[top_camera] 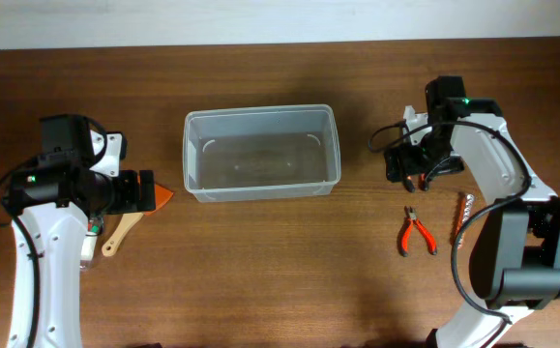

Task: Pack container
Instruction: 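Lower the right gripper over the orange-black long-nose pliers handles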

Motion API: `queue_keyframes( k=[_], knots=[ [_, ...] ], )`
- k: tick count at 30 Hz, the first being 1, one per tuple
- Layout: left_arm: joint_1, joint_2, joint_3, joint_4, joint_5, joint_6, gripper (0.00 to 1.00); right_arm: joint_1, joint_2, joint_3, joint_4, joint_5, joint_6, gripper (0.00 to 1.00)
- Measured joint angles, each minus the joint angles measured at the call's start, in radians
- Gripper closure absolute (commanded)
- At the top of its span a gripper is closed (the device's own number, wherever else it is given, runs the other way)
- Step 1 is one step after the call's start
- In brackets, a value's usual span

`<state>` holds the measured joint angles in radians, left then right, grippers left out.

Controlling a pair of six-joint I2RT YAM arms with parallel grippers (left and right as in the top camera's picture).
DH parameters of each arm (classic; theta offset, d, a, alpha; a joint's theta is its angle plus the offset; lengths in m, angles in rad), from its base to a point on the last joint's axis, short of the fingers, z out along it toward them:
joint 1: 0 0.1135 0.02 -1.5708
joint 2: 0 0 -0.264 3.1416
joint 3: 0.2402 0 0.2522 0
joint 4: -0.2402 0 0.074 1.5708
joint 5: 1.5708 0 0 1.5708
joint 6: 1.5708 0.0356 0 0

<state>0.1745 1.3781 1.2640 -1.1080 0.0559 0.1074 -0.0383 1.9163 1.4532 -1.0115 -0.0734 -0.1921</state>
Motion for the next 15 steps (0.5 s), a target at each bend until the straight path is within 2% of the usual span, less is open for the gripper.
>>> queue_keyframes(
  k=[15],
  knots=[
    [0.0,0.0,0.0,-0.002,0.001,0.0,0.01,0.0,0.072,0.0,0.093,-0.019,-0.033,0.02]
  ],
)
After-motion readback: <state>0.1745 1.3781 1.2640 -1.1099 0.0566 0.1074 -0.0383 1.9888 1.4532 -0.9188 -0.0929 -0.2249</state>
